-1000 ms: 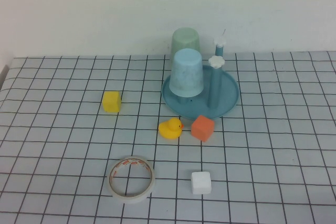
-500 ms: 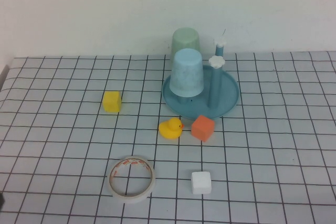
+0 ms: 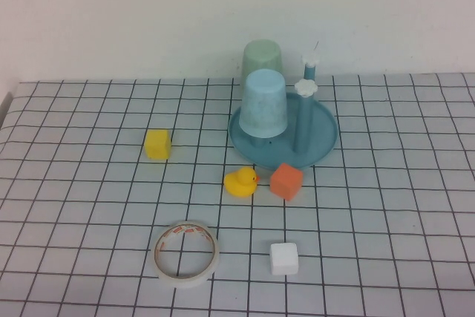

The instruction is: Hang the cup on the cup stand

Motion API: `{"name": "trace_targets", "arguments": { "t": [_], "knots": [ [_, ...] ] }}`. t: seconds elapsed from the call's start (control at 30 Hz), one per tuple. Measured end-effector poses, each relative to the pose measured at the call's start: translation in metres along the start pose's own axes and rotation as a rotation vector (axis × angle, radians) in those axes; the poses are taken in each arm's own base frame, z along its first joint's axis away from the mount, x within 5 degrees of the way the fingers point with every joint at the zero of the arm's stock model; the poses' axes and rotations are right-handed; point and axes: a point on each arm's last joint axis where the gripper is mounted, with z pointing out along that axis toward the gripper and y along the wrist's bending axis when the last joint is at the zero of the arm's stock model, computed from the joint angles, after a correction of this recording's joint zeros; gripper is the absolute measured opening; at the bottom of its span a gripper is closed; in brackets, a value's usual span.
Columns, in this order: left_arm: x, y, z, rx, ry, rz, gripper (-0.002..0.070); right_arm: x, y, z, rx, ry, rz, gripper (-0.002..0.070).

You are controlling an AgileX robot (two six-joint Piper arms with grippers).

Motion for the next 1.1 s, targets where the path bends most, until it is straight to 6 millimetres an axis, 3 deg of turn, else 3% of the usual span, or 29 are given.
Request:
{"name": "trace_targets", "arguments": {
  "t": [0.2, 1.1],
  "knots": [
    [0.0081, -0.0008, -0.0004, 0.019, 0.089, 0.031, -0.0001, 0.0, 0.0, 0.0, 0.0, 0.0, 0.0, -0.0001],
    [0.008, -0.0027, -0.0007, 0.051, 0.091, 0.037, -0.0001, 0.0002, 0.0, 0.0, 0.0, 0.002, 0.0, -0.0001]
  ]
}}
